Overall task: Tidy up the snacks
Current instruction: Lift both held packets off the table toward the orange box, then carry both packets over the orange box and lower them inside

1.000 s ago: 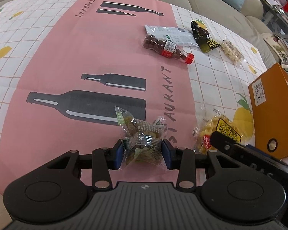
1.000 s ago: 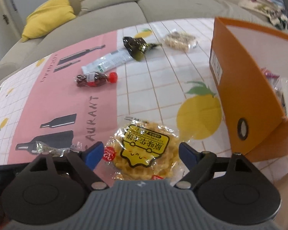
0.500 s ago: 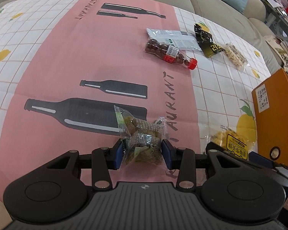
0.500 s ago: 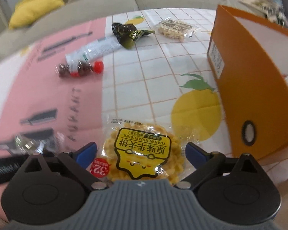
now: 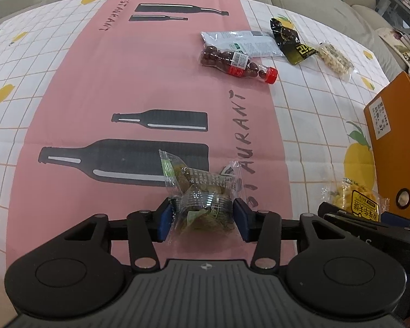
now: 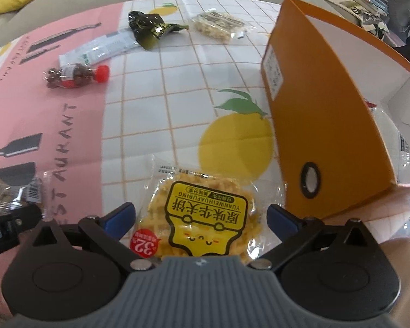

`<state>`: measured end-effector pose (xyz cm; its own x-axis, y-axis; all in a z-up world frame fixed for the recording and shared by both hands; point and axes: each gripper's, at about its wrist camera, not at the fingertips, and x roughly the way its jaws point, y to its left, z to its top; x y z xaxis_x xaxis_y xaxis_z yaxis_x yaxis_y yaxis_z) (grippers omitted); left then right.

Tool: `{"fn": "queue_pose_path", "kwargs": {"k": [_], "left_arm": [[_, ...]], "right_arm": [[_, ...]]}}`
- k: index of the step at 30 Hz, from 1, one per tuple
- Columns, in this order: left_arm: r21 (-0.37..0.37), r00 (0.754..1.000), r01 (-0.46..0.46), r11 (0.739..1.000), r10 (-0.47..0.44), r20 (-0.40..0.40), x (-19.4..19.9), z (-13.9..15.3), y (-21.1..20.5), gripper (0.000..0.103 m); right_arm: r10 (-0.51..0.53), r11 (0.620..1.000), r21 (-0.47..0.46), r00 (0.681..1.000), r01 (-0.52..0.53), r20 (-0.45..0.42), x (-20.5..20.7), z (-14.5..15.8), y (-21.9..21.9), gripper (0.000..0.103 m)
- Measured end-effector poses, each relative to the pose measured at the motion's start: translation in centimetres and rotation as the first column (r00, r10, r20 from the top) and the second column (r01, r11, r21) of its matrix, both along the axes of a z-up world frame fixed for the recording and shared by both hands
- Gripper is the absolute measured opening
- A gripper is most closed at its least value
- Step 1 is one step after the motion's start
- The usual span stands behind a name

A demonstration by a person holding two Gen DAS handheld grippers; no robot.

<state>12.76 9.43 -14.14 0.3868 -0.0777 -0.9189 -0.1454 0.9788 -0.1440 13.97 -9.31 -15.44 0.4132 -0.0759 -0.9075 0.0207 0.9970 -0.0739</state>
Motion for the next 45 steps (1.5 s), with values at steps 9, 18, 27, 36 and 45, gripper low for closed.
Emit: {"fn": "queue_pose_path", "kwargs": {"k": [9, 18, 27, 36, 45], "left_arm": [[-0.029, 1.000, 0.010, 1.000, -0.011, -0.006, -0.4, 0.1, -0.5, 0.048], [-0.066, 1.000, 0.005, 0.998, -0.005, 0.012, -1.5, 1.1, -1.0, 0.044], [-0.107, 0.998, 0.006, 0.994, 0.000, 0.059, -2.6, 3.4, -1.3, 0.043], [-0.133, 0.992, 0.007, 0.991, 0.009, 0.124, -3.7, 6.6, -1.8, 0.042], [-0.177, 0.978, 0.062, 0.982, -0.024, 0.209, -4.3, 10.5, -3.9, 0.042]], "right_arm": [[0.028, 0.999, 0.032, 1.000, -0.028, 0.008, -0.6, 0.2, -0.4, 0.082], [0.096, 0.990, 0.103, 0.995, -0.100, 0.039, -1.6, 1.6, -0.4, 0.070], [0.143, 0.973, 0.168, 0.986, -0.156, 0.085, -2.9, 3.5, -0.5, 0.067], [0.174, 0.958, 0.203, 0.974, -0.202, 0.147, -3.9, 6.3, -1.6, 0.065], [0.214, 0.942, 0.209, 0.950, -0.262, 0.227, -4.9, 10.5, -4.5, 0.063]]}}
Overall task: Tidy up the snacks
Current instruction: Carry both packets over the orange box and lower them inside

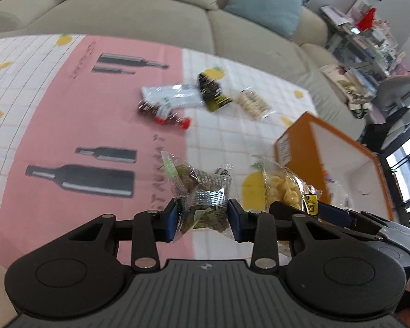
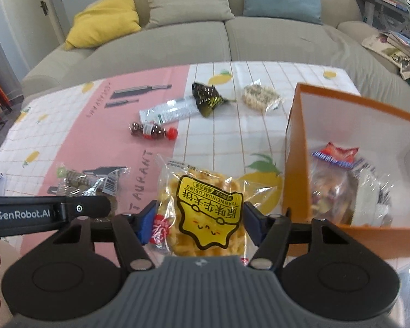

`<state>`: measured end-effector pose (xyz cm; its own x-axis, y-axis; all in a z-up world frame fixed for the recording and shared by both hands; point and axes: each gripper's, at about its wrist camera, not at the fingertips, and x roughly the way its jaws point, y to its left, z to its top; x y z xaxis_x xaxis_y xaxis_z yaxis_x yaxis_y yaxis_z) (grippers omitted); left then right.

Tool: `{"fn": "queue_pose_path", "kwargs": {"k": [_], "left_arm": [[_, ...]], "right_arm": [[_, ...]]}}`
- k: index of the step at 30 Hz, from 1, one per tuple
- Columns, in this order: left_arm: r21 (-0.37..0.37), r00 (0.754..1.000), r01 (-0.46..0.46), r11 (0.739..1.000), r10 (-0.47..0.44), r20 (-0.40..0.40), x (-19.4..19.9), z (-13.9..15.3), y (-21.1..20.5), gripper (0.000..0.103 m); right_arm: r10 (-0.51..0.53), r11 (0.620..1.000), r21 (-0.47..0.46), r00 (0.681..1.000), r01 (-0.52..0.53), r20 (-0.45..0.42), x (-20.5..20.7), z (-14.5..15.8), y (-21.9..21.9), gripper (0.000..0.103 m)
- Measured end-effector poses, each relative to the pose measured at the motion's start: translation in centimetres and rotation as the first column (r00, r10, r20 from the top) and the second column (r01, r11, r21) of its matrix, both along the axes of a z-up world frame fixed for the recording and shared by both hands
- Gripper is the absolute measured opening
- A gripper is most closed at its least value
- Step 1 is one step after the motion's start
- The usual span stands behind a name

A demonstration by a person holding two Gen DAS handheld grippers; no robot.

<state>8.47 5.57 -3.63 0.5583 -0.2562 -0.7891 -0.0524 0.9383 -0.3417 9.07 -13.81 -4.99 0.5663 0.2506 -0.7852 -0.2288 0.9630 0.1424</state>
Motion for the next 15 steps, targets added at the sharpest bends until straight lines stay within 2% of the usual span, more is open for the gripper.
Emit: {"fn": "queue_pose_path", "kwargs": {"k": [9, 15], "left_arm": [[-0.034, 0.990, 0.110, 0.993, -0.107, 0.087, 0.7, 3.7, -4.2, 0.041], [-0.031, 0.967, 0.223, 0.974, -0.217, 0.135, 2.5, 5.7, -8.6, 0.041]], "right_arm": [[0.024, 1.000, 0.012, 0.998, -0.025, 0.058, -0.2, 4.1, -4.1, 0.061], [-0.012, 1.000, 0.015, 0.997, 0.011, 0.080, 0.3, 6.8, -9.0, 0.060]]}}
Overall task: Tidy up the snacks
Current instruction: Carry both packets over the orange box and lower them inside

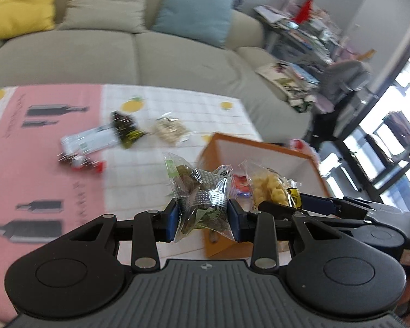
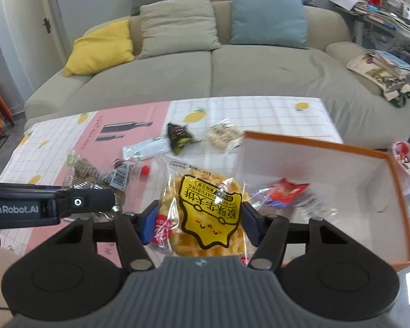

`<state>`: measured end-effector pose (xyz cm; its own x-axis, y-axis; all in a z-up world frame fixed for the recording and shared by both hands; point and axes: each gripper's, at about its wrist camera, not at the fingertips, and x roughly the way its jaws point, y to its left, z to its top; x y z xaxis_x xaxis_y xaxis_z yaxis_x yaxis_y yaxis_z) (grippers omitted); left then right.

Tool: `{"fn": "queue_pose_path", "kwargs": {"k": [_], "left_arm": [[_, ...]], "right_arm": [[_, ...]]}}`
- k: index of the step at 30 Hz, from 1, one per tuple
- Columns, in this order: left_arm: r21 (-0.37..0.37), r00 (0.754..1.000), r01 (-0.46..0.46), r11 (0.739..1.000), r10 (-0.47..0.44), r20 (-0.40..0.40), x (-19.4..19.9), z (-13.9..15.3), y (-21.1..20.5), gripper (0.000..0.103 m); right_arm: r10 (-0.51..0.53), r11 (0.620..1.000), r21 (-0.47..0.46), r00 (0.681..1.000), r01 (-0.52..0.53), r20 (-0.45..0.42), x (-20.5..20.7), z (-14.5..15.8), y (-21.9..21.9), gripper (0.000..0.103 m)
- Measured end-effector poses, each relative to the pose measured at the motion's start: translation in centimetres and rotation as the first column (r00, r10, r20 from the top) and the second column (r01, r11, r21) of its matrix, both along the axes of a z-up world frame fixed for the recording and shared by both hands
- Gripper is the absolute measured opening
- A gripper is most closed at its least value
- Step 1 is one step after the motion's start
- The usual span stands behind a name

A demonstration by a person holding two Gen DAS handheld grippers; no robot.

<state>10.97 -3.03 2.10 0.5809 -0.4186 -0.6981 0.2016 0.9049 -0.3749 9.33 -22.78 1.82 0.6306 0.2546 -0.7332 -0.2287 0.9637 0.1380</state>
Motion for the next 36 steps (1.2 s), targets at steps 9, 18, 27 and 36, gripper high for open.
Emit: {"fn": "queue_pose_path", "kwargs": {"k": [9, 18, 27, 36], "left_arm": [[0.036, 0.977, 0.211, 0.977, -0.211, -0.004, 4.0, -0.1, -8.1, 0.041], [0.089, 0.921, 0.381, 0.920, -0.369, -0.124, 7.3, -4.1, -15.1, 0.041], [0.104, 0.845, 0.515, 0.851, -0.484, -0.228, 9.2, -6.9, -19.4, 0.041], [0.104, 0.790, 0.588, 0.802, -0.541, -0.289, 10.3, -8.8, -22.3, 0.040]], "right_arm": [[-0.083, 0.996, -0.041, 0.992, 0.079, -0.090, 3.0, 1.1, -9.0, 0.059], [-0.093, 0.985, -0.166, 0.967, 0.054, -0.238, 7.2, -3.2, -14.5, 0.059], [0.057, 0.926, -0.320, 0.914, -0.198, -0.401, 11.5, -8.4, -15.7, 0.059], [0.132, 0.906, -0.281, 0.842, -0.317, -0.524, 13.2, -11.8, -16.4, 0.060]]}}
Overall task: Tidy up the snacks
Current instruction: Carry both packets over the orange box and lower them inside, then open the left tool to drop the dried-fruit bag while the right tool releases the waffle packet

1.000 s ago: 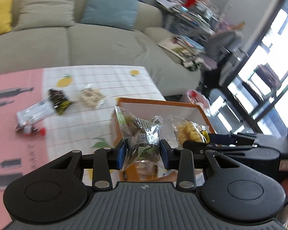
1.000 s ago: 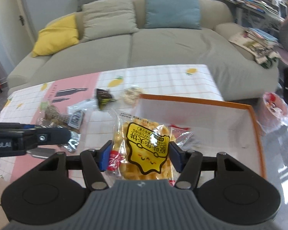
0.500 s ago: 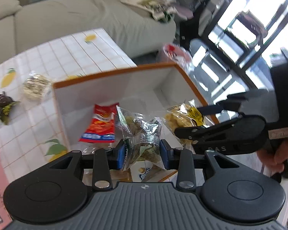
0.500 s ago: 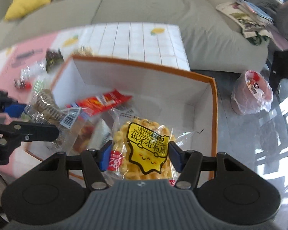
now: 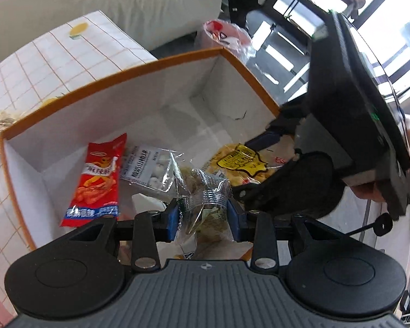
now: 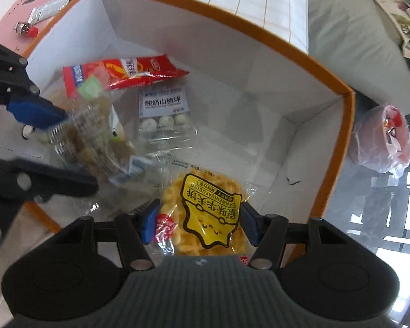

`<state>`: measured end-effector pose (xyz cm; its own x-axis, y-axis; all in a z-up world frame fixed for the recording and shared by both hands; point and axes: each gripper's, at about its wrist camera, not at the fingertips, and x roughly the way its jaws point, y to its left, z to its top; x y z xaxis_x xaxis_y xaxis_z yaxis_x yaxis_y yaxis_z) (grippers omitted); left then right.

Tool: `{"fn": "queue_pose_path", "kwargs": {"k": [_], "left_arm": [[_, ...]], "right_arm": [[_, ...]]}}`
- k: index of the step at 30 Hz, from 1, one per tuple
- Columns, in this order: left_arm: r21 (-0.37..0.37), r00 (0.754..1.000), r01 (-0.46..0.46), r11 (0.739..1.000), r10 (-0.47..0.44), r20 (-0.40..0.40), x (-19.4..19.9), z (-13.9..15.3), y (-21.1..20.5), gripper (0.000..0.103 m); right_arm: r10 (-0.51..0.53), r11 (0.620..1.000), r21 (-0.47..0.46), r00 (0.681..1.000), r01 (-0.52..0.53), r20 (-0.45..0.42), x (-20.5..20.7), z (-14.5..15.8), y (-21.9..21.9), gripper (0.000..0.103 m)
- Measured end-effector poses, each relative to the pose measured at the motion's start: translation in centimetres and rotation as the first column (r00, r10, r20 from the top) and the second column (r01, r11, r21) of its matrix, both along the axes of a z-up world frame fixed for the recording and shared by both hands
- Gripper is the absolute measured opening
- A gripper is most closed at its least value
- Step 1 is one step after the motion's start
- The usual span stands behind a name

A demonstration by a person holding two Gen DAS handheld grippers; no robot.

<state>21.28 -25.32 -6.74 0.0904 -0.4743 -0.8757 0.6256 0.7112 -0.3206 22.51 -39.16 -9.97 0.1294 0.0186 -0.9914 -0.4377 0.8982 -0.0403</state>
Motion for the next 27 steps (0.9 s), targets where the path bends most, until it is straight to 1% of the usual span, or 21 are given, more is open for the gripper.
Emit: {"fn": "queue_pose_path", "kwargs": {"k": [4, 7, 10, 13, 14, 15, 16, 18, 19, 20, 21, 23, 24, 27], "left_arm": [[0.013, 1.000, 0.001, 1.000, -0.001, -0.007, 0.4, -0.6, -0.6, 0.040], [0.018, 1.000, 0.008, 1.000, -0.008, -0.018, 0.6, -0.8, -0.9, 0.040], [0.028, 1.000, 0.021, 0.999, -0.021, -0.018, 0.7, -0.9, -1.2, 0.039], [0.028, 0.999, 0.030, 0.999, -0.029, -0.017, 0.9, -0.9, -1.3, 0.039], [0.031, 0.999, 0.040, 0.999, -0.040, -0.016, 0.9, -1.0, -1.4, 0.039], [0.034, 0.999, 0.051, 0.998, -0.051, -0.015, 0.9, -1.1, -1.5, 0.039], [0.033, 0.998, 0.062, 0.998, -0.062, -0.014, 0.9, -1.1, -1.6, 0.039], [0.022, 0.996, 0.089, 0.996, -0.089, -0.016, 0.8, -1.2, -2.1, 0.039], [0.011, 0.995, 0.103, 0.995, -0.103, -0.019, 0.6, -1.2, -2.3, 0.038], [0.005, 0.993, 0.114, 0.994, -0.113, -0.021, 0.5, -1.3, -2.7, 0.038], [0.004, 0.992, 0.121, 0.993, -0.121, -0.022, 0.3, -1.5, -3.0, 0.038], [0.027, 0.992, 0.125, 0.992, -0.125, -0.024, 0.2, -1.9, -3.7, 0.036], [0.047, 0.992, 0.125, 0.991, -0.123, -0.027, 0.1, -2.2, -4.0, 0.036], [0.066, 0.991, 0.129, 0.989, -0.126, -0.054, 0.1, -2.8, -4.4, 0.037]], "right_arm": [[-0.049, 0.999, 0.007, 0.997, 0.050, -0.055, 1.3, -1.4, -0.5, 0.062], [-0.048, 0.999, 0.005, 0.996, 0.049, -0.081, 1.1, -2.1, -0.4, 0.064], [-0.045, 0.999, 0.001, 0.995, 0.045, -0.088, 1.0, -2.0, -0.3, 0.064], [-0.053, 0.998, 0.019, 0.995, 0.055, -0.085, 1.0, -1.4, -0.5, 0.065], [-0.054, 0.998, 0.023, 0.995, 0.056, -0.078, 1.1, -1.3, -0.6, 0.074], [-0.053, 0.998, 0.016, 0.996, 0.055, -0.065, 1.0, -0.9, -0.6, 0.077], [-0.048, 0.999, 0.009, 0.998, 0.049, -0.041, 0.8, -0.4, -0.7, 0.077], [-0.037, 0.999, 0.018, 0.999, 0.037, -0.022, 0.8, 0.5, -0.9, 0.072], [-0.032, 0.999, 0.019, 0.999, 0.033, -0.006, 0.6, 1.0, -1.1, 0.066], [-0.025, 1.000, 0.017, 1.000, 0.025, 0.007, 0.4, 1.4, -1.2, 0.064], [-0.014, 1.000, 0.013, 1.000, 0.014, 0.021, 0.3, 1.7, -1.3, 0.064], [-0.007, 1.000, -0.005, 0.999, 0.007, 0.045, 0.1, 2.1, -1.7, 0.062], [-0.016, 1.000, -0.010, 0.998, 0.016, 0.053, 0.1, 2.1, -2.0, 0.062], [-0.044, 0.999, -0.010, 0.998, 0.044, 0.053, -0.1, 1.8, -2.5, 0.062]]}}
